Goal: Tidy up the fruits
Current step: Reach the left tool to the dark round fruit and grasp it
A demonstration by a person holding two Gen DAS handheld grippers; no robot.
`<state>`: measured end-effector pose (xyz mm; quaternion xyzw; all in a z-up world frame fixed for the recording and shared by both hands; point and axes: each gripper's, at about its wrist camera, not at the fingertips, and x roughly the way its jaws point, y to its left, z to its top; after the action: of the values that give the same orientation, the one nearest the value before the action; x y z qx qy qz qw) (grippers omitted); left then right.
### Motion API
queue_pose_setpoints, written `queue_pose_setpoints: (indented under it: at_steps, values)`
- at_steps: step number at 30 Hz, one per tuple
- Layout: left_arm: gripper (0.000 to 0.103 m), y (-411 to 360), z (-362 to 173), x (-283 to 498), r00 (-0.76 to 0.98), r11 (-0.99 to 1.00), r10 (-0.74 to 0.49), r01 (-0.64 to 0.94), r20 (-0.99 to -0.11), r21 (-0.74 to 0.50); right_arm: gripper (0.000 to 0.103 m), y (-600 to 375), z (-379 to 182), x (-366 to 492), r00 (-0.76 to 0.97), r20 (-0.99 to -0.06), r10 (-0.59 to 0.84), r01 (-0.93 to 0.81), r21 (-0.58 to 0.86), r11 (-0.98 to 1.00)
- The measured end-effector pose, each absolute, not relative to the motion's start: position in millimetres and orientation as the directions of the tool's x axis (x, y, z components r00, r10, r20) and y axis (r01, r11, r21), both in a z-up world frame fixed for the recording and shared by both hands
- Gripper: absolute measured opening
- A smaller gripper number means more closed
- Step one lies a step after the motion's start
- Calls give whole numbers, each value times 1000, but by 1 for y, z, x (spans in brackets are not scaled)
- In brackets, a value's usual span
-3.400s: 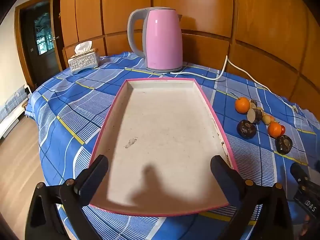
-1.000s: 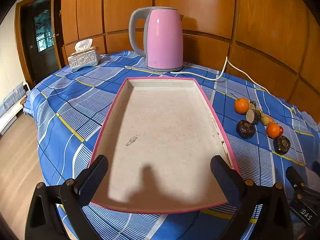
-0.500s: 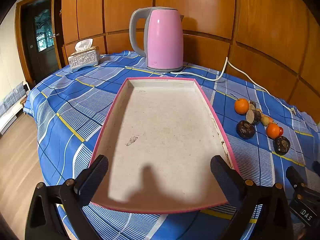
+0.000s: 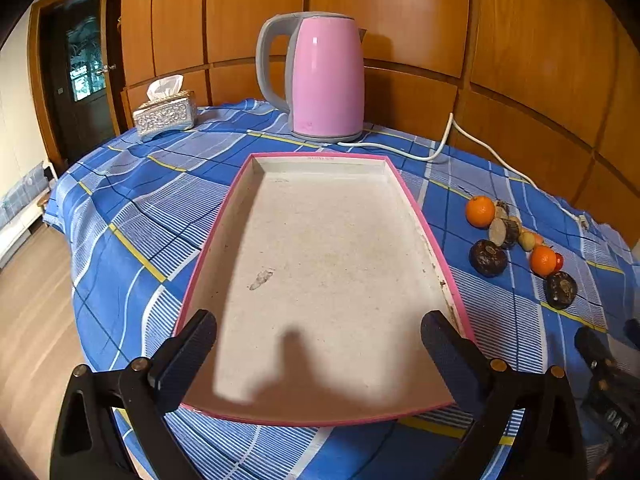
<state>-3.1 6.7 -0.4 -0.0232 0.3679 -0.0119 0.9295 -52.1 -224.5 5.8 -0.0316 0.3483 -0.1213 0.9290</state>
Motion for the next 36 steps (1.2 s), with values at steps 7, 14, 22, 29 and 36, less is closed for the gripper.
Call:
queue_pose_setpoints:
  at_steps: [7, 14, 22, 29, 36]
  values:
    - [103, 6, 7, -4, 709, 963, -261, 147, -655, -224, 102, -287, 12, -47, 690, -648, -323, 377, -60, 924]
    - [103, -13, 7, 5, 668, 955, -297, 217, -682, -203, 102, -399, 2, -60, 478, -686, -549, 726, -44, 687]
    - [103, -41, 22, 29, 646, 928, -352, 334, -677, -163, 102, -465, -31, -78, 321, -741, -590, 858, -37, 512]
    - [103, -75, 27, 64, 554, 906, -355, 401, -753, -132, 103, -465, -42, -71, 303, -767, -566, 852, -48, 521]
    - [95, -131, 15, 97, 473, 835, -333, 551, -816, -21, 103, -458, -42, -73, 304, -763, -570, 853, -48, 520]
